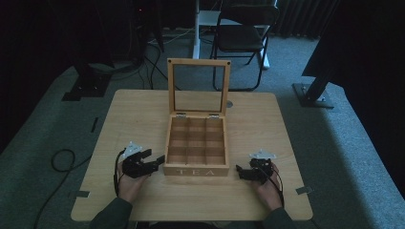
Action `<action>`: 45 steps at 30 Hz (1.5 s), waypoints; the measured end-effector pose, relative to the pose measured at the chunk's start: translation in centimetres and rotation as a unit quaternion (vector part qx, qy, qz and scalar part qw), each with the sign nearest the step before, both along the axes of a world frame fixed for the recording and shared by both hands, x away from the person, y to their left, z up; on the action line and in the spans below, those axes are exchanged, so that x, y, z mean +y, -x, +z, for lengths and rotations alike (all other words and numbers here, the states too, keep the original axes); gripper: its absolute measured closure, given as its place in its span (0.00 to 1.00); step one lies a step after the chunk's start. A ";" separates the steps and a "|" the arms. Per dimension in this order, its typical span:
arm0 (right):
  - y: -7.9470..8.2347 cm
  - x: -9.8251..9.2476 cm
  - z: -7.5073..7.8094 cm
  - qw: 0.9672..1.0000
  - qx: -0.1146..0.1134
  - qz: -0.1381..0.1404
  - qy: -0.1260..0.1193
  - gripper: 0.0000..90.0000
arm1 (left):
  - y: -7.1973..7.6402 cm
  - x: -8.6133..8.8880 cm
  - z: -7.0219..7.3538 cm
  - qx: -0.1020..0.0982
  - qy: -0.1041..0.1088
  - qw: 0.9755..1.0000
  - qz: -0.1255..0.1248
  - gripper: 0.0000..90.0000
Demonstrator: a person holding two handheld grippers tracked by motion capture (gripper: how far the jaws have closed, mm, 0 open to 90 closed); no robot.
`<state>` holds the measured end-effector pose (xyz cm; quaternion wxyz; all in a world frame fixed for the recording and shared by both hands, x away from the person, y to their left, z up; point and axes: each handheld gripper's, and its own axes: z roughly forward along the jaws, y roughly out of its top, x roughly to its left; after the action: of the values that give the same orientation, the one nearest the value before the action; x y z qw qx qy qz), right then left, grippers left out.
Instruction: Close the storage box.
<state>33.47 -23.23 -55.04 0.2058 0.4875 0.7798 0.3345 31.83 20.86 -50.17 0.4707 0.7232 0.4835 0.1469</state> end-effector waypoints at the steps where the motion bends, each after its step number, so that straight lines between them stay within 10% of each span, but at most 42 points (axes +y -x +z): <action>1: 0.0 0.0 0.0 1.000 0.000 0.000 0.000 0.13 | 0.0 0.0 0.0 -0.001 -0.003 1.000 -0.001 0.32; 45: 0.2 0.0 0.0 1.000 0.000 0.005 0.001 0.13 | -2.9 1.3 5.0 -0.017 -0.016 1.000 0.007 0.37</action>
<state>33.25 -23.23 -55.03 0.2044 0.4831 0.7825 0.3353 34.71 22.15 -45.18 0.4666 0.7246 0.4778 0.1699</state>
